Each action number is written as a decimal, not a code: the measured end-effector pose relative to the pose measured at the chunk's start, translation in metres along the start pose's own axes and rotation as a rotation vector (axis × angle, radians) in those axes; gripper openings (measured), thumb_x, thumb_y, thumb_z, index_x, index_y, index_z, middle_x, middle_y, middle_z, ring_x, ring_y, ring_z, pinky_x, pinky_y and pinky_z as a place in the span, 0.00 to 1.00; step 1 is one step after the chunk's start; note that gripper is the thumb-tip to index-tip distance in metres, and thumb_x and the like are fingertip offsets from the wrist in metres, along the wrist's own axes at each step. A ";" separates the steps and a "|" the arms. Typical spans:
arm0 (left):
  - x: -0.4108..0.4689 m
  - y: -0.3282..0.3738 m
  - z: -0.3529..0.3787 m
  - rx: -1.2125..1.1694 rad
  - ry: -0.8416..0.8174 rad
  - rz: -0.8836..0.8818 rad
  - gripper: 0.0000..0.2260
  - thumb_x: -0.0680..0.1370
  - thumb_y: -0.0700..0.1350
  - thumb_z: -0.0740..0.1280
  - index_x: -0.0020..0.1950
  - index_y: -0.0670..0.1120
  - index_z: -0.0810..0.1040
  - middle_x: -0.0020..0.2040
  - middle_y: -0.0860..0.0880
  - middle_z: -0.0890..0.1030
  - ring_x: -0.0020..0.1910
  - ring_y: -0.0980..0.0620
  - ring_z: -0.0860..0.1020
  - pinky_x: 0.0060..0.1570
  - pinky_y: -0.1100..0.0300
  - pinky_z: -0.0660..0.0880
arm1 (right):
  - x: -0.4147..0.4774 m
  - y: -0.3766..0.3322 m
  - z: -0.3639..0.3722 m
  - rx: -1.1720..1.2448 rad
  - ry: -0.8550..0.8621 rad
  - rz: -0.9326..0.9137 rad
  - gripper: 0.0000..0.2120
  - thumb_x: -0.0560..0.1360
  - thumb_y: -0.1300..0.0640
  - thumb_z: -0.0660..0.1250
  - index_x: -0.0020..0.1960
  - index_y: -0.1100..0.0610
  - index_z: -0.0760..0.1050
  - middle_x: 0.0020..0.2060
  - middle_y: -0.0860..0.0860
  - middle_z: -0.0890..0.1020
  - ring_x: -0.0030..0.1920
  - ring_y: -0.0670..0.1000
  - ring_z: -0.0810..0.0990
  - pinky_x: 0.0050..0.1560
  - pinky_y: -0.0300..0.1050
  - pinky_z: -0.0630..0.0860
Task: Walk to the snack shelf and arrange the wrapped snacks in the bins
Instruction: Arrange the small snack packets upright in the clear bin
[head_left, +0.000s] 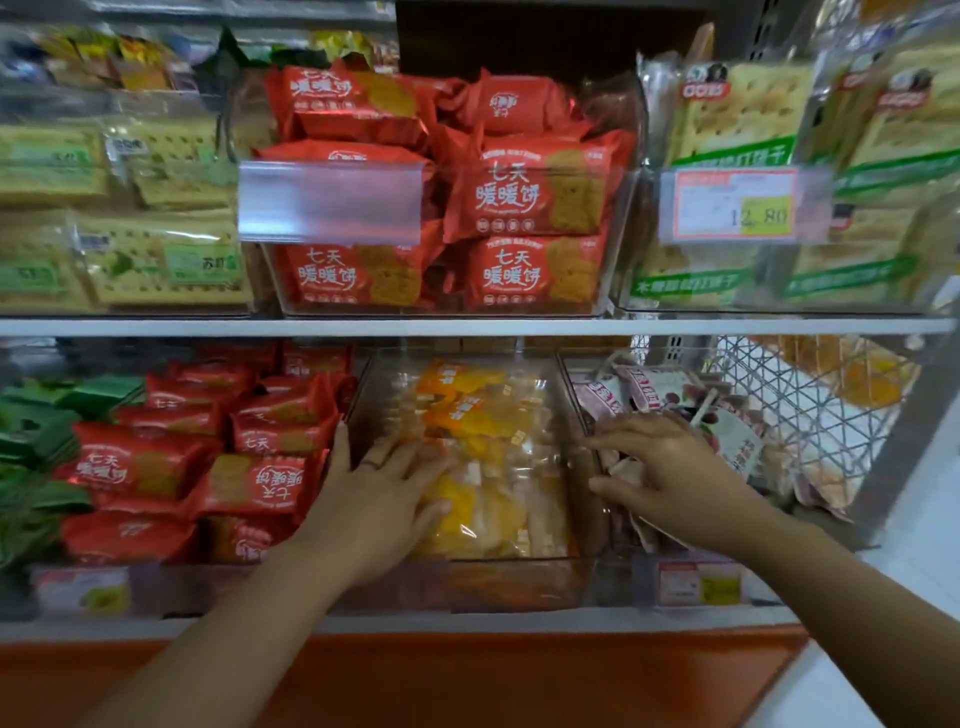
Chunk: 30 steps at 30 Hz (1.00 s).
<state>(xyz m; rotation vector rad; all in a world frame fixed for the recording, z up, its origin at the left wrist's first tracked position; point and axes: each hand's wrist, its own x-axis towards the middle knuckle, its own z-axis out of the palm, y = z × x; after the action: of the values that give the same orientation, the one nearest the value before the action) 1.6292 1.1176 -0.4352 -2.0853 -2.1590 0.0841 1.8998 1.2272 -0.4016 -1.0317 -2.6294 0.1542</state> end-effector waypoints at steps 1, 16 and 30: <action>0.001 0.004 -0.005 0.012 0.064 0.010 0.38 0.70 0.69 0.31 0.75 0.59 0.57 0.76 0.50 0.59 0.75 0.46 0.58 0.69 0.31 0.41 | -0.008 0.011 -0.004 0.018 0.025 0.045 0.23 0.72 0.35 0.60 0.63 0.43 0.73 0.62 0.44 0.75 0.63 0.48 0.71 0.67 0.55 0.65; 0.099 0.198 -0.049 -0.271 0.166 0.456 0.17 0.80 0.53 0.58 0.70 0.58 0.68 0.70 0.57 0.66 0.69 0.54 0.63 0.72 0.51 0.41 | -0.110 0.118 -0.062 0.248 0.412 0.509 0.07 0.73 0.58 0.69 0.50 0.50 0.81 0.39 0.45 0.82 0.40 0.43 0.79 0.45 0.36 0.68; 0.186 0.296 -0.044 -0.159 -0.233 0.726 0.13 0.77 0.55 0.60 0.57 0.54 0.78 0.52 0.52 0.80 0.51 0.52 0.76 0.58 0.53 0.71 | -0.139 0.167 -0.051 0.362 0.254 0.510 0.04 0.74 0.54 0.67 0.46 0.48 0.81 0.40 0.39 0.81 0.42 0.37 0.79 0.44 0.27 0.73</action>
<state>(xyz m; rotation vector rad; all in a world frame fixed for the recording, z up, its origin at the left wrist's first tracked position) 1.9231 1.3122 -0.4203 -2.9732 -1.4204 0.2432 2.1201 1.2553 -0.4226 -1.4476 -1.9722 0.5487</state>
